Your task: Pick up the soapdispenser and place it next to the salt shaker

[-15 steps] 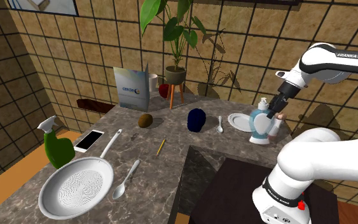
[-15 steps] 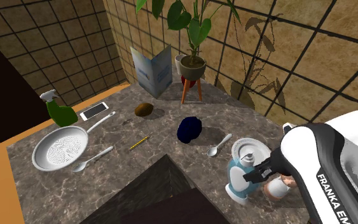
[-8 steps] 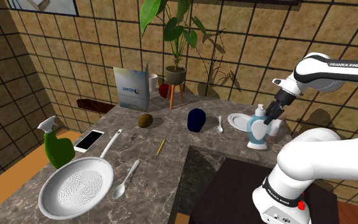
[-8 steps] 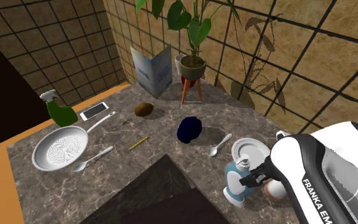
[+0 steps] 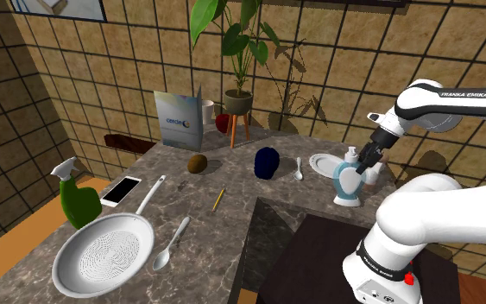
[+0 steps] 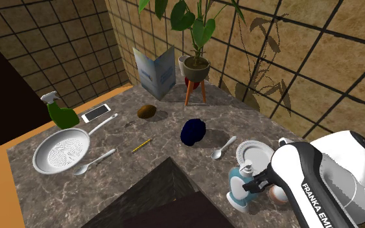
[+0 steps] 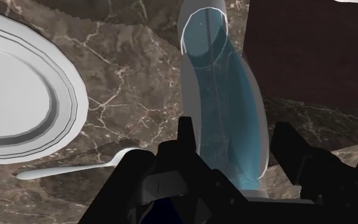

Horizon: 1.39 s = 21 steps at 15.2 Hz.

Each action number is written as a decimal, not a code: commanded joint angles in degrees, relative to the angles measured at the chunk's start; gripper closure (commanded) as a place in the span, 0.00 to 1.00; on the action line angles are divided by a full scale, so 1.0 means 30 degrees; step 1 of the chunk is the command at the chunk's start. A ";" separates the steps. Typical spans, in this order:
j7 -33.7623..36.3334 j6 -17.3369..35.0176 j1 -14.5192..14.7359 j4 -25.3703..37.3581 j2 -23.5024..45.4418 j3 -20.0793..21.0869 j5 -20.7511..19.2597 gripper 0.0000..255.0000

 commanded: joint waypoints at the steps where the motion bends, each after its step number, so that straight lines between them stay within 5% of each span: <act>1: -0.0005 0.0025 0.0006 -0.0008 0.0015 -0.0015 -0.0009 1.00; 3: -0.0006 0.0026 0.0005 -0.0008 0.0016 -0.0014 -0.0008 1.00; 4: -0.0007 0.0030 0.0008 -0.0007 0.0021 -0.0018 -0.0008 0.00; 9: -0.0006 0.0026 0.0005 -0.0008 0.0016 -0.0014 -0.0008 0.00; 13: -0.0076 -0.2552 0.0023 0.2159 -0.0478 0.0885 0.0687 0.00; 21: -0.0080 -0.2547 0.0019 0.2156 -0.0476 0.0886 0.0689 0.00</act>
